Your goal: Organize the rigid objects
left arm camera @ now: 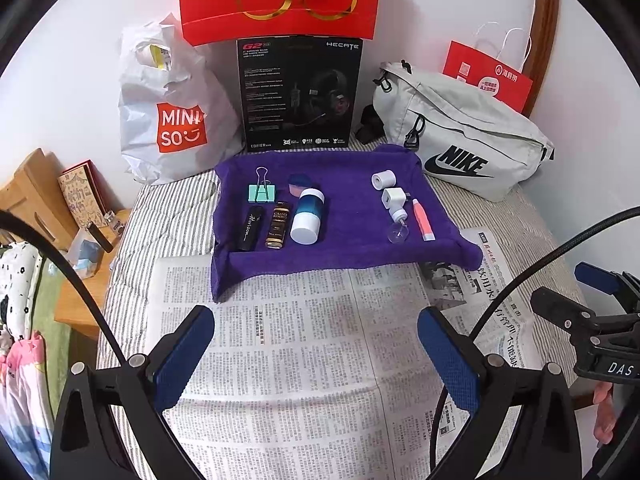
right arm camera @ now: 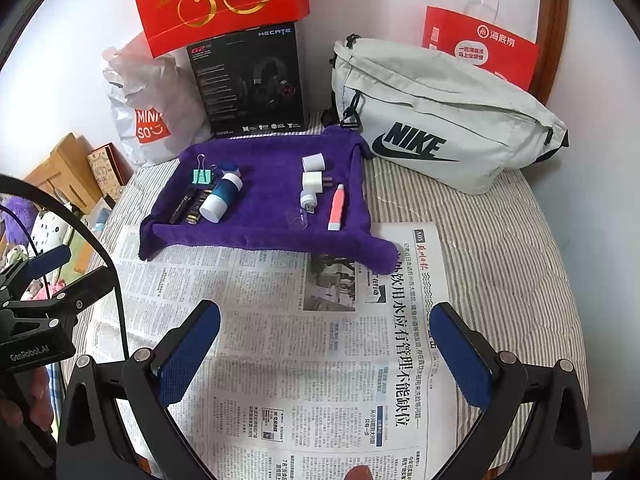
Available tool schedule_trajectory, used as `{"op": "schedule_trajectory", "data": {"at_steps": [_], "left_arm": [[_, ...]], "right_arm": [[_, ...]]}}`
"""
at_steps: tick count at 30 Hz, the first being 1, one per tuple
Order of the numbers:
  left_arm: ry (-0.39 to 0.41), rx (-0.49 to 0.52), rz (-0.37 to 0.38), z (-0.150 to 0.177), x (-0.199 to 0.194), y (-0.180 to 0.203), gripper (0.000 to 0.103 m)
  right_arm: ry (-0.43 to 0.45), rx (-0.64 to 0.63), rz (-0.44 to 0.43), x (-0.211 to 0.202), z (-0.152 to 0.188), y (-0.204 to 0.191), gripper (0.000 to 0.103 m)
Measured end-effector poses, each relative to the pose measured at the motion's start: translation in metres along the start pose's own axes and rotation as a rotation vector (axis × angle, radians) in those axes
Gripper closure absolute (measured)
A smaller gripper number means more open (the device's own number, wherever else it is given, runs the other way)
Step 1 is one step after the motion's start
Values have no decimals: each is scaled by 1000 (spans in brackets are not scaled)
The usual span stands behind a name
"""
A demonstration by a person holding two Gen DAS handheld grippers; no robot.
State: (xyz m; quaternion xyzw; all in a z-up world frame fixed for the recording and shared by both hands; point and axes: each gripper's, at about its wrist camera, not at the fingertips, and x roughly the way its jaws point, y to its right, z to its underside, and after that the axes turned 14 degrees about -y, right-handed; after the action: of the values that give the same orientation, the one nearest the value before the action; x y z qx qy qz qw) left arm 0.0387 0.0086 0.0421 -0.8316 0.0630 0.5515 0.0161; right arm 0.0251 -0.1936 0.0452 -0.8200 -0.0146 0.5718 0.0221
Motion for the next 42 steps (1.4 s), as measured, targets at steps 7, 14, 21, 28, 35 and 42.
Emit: {"op": "schedule_trajectory", "data": {"at_steps": [7,14,21,28,35,42], "left_arm": [[1,-1,0,0,-1,1,0],[1,4,0,0,-1,1,0],[4,9,-7,1,-5,-1,0],[3,10,-9,1,-5,0,0],[12,22,4,2,-8,1,0],[8,25,1,3,-7,1,0]], "right_arm": [[1,-1,0,0,0,1,0],[7,-2,-3,-3,1,1,0],[7,-2,-5,-5,2,0,0],[7,-4,-5,-5,3,-1,0],[6,-3,-5,-5,4,-1,0],[0,-5,-2,-4,4,-1,0]]}}
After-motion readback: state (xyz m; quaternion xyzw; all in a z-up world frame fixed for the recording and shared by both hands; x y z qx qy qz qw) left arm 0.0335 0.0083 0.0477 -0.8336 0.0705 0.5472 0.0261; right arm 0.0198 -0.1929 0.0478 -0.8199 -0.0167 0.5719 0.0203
